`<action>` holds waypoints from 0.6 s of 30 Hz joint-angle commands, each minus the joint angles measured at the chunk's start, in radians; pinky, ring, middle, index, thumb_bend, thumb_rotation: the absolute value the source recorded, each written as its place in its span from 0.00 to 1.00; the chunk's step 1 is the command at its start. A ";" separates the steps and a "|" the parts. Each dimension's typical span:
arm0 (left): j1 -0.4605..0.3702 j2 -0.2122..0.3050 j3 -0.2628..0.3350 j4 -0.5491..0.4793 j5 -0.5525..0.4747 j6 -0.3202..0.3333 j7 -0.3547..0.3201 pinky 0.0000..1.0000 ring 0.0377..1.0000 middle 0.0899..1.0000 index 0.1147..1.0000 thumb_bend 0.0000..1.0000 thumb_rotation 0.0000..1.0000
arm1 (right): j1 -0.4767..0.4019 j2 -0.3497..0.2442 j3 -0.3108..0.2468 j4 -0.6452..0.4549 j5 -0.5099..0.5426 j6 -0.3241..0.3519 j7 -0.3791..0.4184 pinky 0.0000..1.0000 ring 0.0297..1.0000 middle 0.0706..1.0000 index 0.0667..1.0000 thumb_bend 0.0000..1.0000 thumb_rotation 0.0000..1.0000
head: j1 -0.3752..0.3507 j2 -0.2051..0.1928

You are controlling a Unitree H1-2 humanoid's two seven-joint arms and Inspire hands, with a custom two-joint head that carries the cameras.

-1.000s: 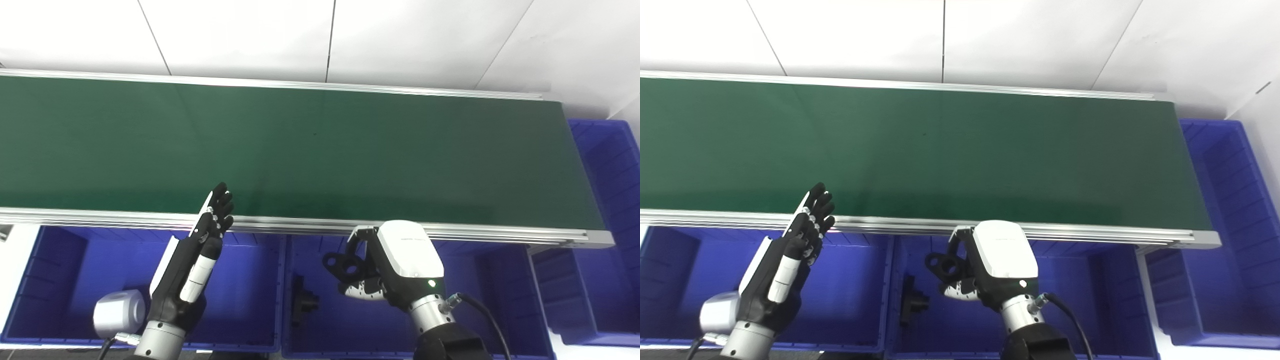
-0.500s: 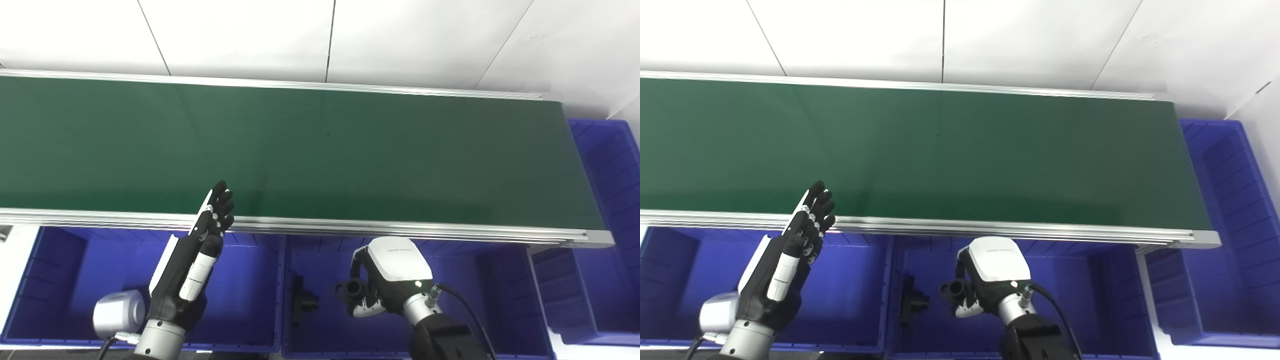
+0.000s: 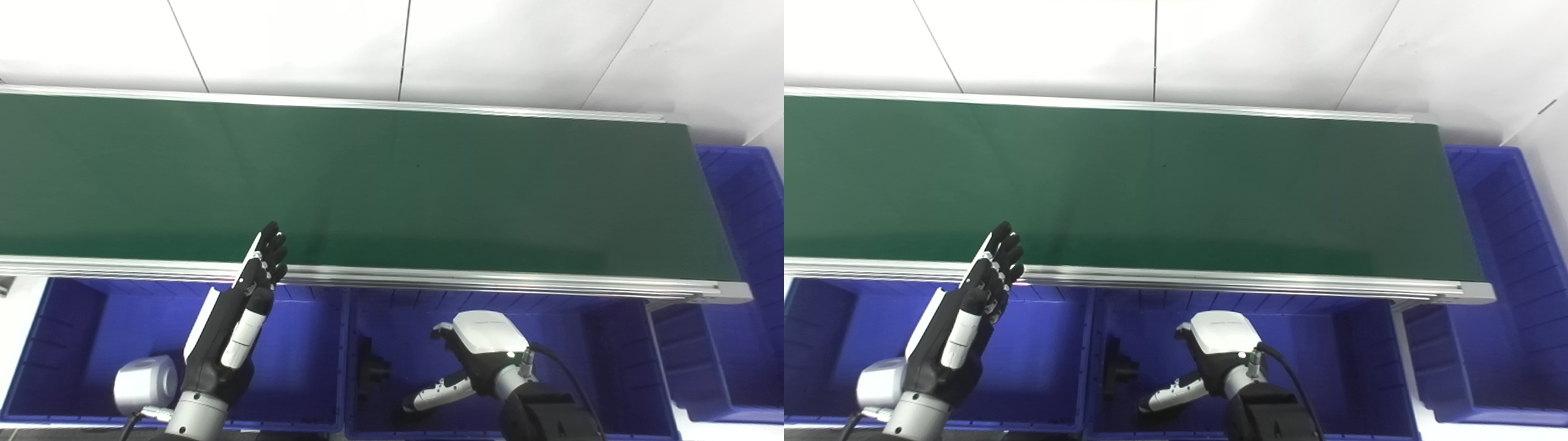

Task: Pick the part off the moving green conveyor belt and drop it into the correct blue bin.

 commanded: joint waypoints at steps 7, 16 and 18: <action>0.011 -0.003 -0.018 -0.033 0.023 -0.008 -0.003 0.99 1.00 1.00 1.00 0.77 0.88 | 0.084 0.042 -0.085 -0.264 0.173 0.005 0.053 0.52 0.69 0.80 0.84 1.00 0.85 | 0.047 -0.011; 0.018 0.010 -0.015 -0.013 0.026 -0.034 -0.006 0.98 1.00 1.00 1.00 0.77 0.88 | 0.275 0.079 -0.250 -0.378 0.804 -0.030 -0.186 0.61 0.70 0.75 0.78 0.94 0.79 | 0.057 -0.035; 0.015 0.014 -0.009 -0.005 0.021 -0.037 -0.007 0.98 1.00 1.00 1.00 0.77 0.88 | 0.307 0.096 -0.294 -0.288 0.986 -0.162 -0.325 0.60 0.69 0.75 0.78 0.93 0.79 | 0.052 -0.040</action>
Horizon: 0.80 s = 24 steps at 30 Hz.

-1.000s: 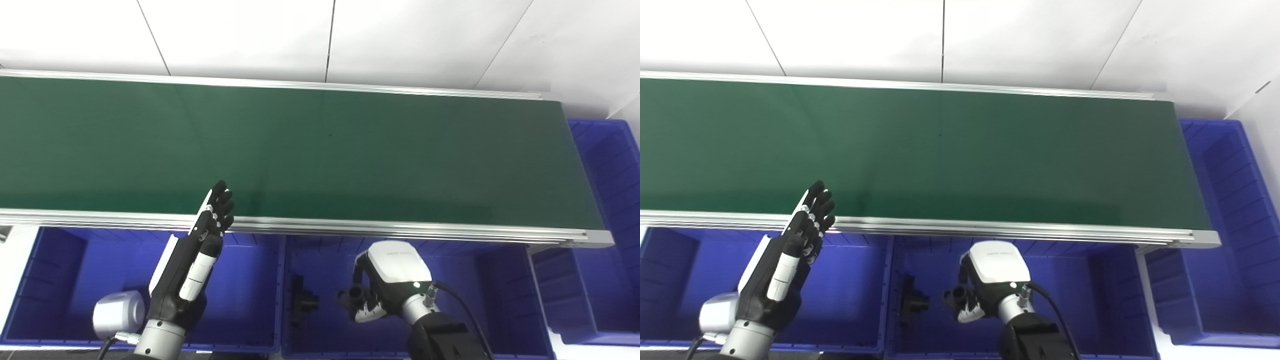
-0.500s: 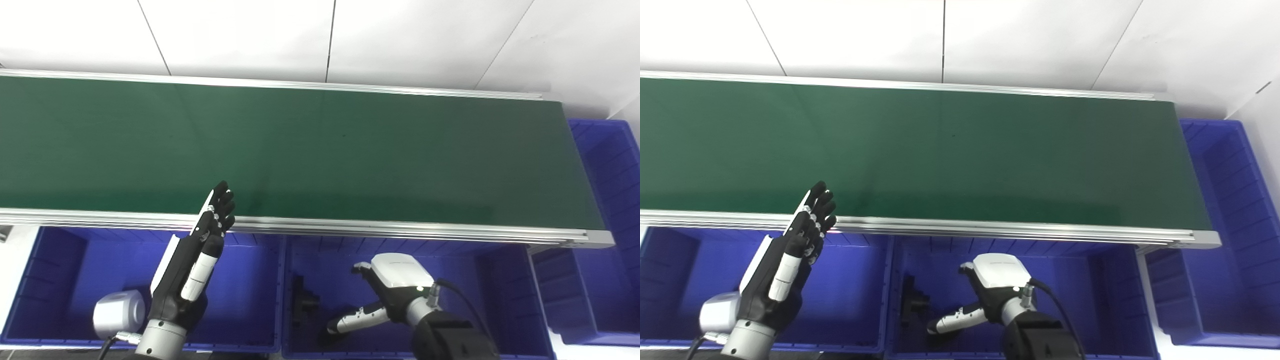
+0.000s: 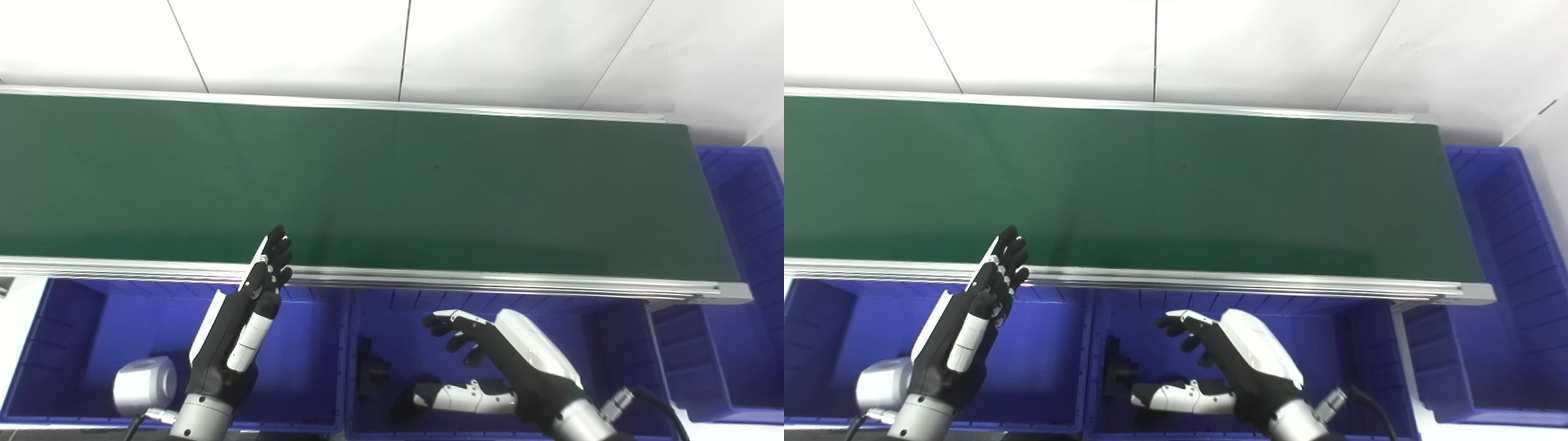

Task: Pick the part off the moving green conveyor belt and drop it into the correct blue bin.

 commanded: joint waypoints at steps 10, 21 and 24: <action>0.005 0.022 0.018 0.016 0.006 -0.063 -0.011 0.98 1.00 1.00 1.00 0.78 0.89 | 0.025 0.161 -0.113 0.348 0.494 -0.487 -0.535 0.80 0.85 0.89 0.90 0.87 0.99 | -0.031 -0.023; 0.008 0.023 0.028 0.030 0.004 -0.090 -0.010 0.98 1.00 1.00 1.00 0.77 0.88 | 0.020 0.124 -0.059 0.396 0.477 -0.558 -0.650 0.96 1.00 1.00 1.00 0.80 1.00 | -0.032 -0.029; 0.010 0.022 0.029 0.030 0.006 -0.093 -0.008 0.97 1.00 1.00 1.00 0.78 0.88 | 0.017 0.113 -0.047 0.400 0.474 -0.558 -0.666 0.96 1.00 1.00 1.00 0.80 1.00 | -0.030 -0.028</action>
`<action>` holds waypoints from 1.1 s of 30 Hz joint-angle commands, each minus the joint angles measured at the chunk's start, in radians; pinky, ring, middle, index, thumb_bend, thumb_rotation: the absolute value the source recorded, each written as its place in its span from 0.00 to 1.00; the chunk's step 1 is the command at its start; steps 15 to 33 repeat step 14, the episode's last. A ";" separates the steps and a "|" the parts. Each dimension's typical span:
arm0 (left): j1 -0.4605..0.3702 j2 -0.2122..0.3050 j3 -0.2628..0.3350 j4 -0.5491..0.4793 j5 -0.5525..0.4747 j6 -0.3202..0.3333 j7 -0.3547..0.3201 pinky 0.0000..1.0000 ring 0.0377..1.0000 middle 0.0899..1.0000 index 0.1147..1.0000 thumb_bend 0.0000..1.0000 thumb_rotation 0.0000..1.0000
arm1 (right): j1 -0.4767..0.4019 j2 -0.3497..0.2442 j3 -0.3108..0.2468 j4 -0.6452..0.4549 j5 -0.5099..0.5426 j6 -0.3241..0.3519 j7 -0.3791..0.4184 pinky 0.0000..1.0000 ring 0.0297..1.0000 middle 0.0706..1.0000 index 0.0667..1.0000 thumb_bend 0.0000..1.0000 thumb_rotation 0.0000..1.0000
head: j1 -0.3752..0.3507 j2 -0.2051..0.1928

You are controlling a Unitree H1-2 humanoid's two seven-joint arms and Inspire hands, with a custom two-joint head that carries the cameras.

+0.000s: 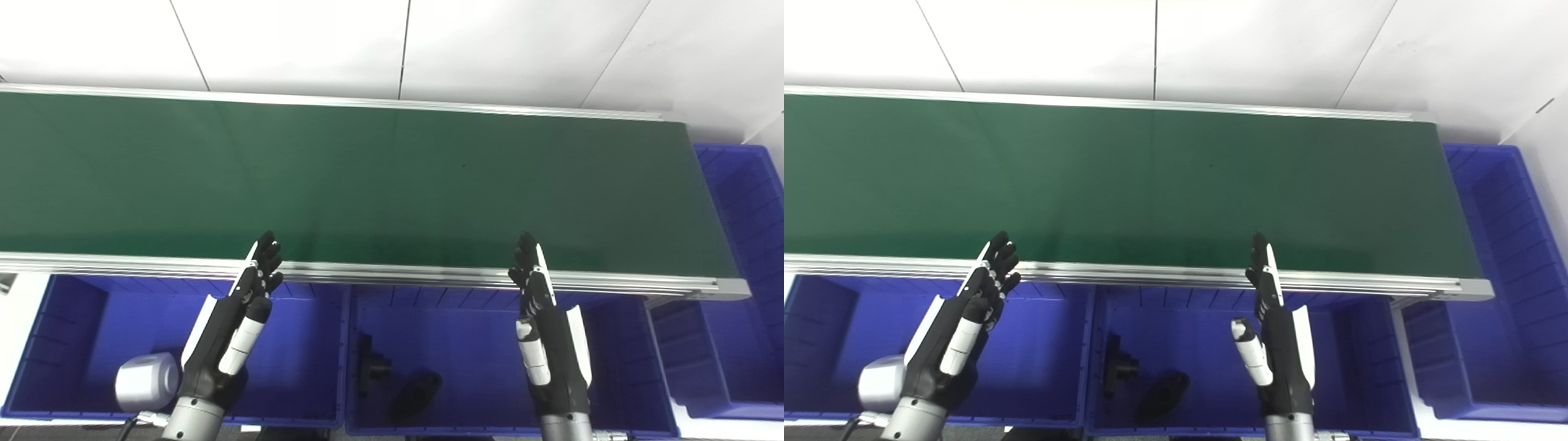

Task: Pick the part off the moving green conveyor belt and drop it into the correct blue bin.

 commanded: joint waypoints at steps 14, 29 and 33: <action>0.029 -0.062 0.010 -0.004 0.052 -0.149 0.048 1.00 1.00 1.00 1.00 0.73 0.92 | -0.015 -0.065 0.064 -0.026 0.055 0.008 -0.018 0.96 0.98 1.00 1.00 0.83 1.00 | 0.009 0.005; 0.029 -0.062 0.010 -0.004 0.052 -0.149 0.048 1.00 1.00 1.00 1.00 0.73 0.92 | -0.015 -0.065 0.064 -0.026 0.055 0.008 -0.018 0.96 0.98 1.00 1.00 0.83 1.00 | 0.009 0.005; 0.029 -0.062 0.010 -0.004 0.052 -0.149 0.048 1.00 1.00 1.00 1.00 0.73 0.92 | -0.015 -0.065 0.064 -0.026 0.055 0.008 -0.018 0.96 0.98 1.00 1.00 0.83 1.00 | 0.009 0.005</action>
